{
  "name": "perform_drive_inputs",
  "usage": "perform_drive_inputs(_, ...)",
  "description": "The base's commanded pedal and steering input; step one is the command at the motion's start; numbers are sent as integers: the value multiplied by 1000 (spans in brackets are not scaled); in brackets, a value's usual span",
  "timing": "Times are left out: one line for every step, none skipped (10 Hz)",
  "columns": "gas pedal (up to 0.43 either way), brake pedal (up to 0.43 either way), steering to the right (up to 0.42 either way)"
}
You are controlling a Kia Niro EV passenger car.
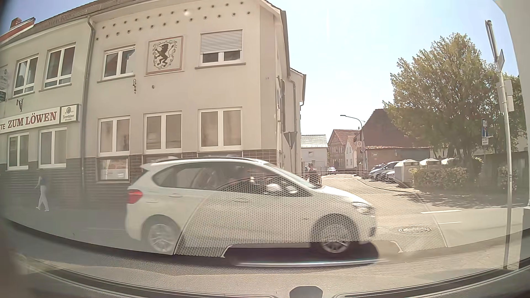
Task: Follow the waypoints while adhering to traffic rules and regulations
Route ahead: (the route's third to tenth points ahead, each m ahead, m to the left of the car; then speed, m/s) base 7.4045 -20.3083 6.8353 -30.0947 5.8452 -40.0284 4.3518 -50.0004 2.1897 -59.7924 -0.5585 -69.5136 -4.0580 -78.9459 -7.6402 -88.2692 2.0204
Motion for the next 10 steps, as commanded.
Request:
perform_drive_inputs(0,232,3)
perform_drive_inputs(0,232,5)
perform_drive_inputs(0,232,9)
perform_drive_inputs(0,232,13)
perform_drive_inputs(0,232,17)
perform_drive_inputs(0,238,22)
perform_drive_inputs(0,232,28)
perform_drive_inputs(0,232,35)
perform_drive_inputs(0,232,40)
perform_drive_inputs(0,232,45)
